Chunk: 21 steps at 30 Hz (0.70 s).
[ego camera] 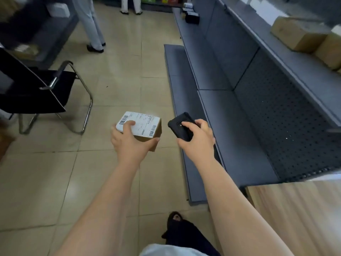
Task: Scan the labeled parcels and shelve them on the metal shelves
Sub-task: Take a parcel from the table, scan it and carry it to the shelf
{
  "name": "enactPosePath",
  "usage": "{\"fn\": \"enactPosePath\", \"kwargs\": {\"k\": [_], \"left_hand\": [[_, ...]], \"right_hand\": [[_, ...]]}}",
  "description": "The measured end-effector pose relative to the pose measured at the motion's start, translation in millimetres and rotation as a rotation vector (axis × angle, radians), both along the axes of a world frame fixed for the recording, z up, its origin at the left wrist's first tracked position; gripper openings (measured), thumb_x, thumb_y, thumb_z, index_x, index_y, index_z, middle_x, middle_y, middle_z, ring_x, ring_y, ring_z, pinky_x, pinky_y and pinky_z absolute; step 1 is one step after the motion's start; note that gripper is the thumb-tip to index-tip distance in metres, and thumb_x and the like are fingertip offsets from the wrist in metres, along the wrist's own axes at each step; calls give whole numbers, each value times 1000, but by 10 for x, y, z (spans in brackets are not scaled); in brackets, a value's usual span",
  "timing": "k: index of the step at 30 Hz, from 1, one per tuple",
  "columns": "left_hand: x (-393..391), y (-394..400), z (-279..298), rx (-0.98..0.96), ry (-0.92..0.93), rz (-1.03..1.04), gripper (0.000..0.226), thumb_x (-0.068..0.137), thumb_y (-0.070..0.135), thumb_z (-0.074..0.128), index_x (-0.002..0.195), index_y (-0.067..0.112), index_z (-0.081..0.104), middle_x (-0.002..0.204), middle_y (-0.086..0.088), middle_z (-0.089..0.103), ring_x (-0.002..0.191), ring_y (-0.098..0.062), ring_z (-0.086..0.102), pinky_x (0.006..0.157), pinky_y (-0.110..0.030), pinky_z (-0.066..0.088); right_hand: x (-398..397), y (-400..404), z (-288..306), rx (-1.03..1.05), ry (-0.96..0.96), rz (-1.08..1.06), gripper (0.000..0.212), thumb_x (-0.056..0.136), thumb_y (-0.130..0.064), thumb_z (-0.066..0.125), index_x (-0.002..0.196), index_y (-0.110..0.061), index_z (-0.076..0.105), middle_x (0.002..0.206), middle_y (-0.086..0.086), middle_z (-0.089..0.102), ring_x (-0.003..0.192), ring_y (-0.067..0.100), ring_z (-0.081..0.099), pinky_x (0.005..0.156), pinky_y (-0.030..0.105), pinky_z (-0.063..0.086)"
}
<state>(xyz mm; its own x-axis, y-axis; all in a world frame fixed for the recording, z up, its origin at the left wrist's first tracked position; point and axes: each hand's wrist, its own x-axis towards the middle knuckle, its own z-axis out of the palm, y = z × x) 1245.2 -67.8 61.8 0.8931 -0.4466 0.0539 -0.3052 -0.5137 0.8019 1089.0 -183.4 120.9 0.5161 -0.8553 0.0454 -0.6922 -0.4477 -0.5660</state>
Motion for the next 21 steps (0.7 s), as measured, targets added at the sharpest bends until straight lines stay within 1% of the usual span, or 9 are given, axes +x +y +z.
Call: {"fn": "enactPosePath", "kwargs": {"k": [5, 10, 15, 18, 21], "left_hand": [[884, -849, -76, 36, -46, 4, 95, 50, 62, 89, 129, 35, 44, 153, -2, 13, 140, -29, 23, 114, -50, 32], [1927, -1966, 152, 87, -84, 18, 95, 48, 68, 84, 129, 36, 45, 150, -3, 18, 137, -28, 26, 111, -49, 36], [2904, -2911, 403, 100, -124, 43, 92, 50, 65, 86, 128, 37, 45, 149, 0, 17, 139, -27, 22, 112, -46, 36], [3459, -3370, 357, 104, -103, 76, 92, 54, 62, 87, 131, 35, 45, 153, -1, 12, 142, -25, 18, 115, -47, 31], [4104, -3831, 239, 97, -77, 92, 91, 56, 60, 88, 132, 33, 47, 151, -2, 16, 140, -24, 20, 115, -43, 31]], "right_hand": [[986, -980, -111, 22, -29, 40, 55, 76, -31, 74, 129, -38, 59, 140, -5, 38, 126, 23, 36, 105, 40, 28], [2102, -2158, -105, 61, -91, 52, 54, 75, -31, 74, 127, -38, 60, 136, -5, 40, 122, 22, 40, 101, 36, 29], [3152, -3147, -71, 89, -135, 41, 54, 74, -33, 76, 126, -38, 61, 133, -4, 43, 121, 23, 42, 103, 39, 34], [3761, -3614, -79, 101, -140, 70, 53, 74, -32, 77, 125, -38, 62, 133, -4, 43, 121, 23, 41, 105, 41, 34], [4417, -4124, -156, 110, -143, 72, 52, 74, -30, 76, 124, -39, 62, 134, -5, 42, 121, 22, 42, 106, 41, 32]]}}
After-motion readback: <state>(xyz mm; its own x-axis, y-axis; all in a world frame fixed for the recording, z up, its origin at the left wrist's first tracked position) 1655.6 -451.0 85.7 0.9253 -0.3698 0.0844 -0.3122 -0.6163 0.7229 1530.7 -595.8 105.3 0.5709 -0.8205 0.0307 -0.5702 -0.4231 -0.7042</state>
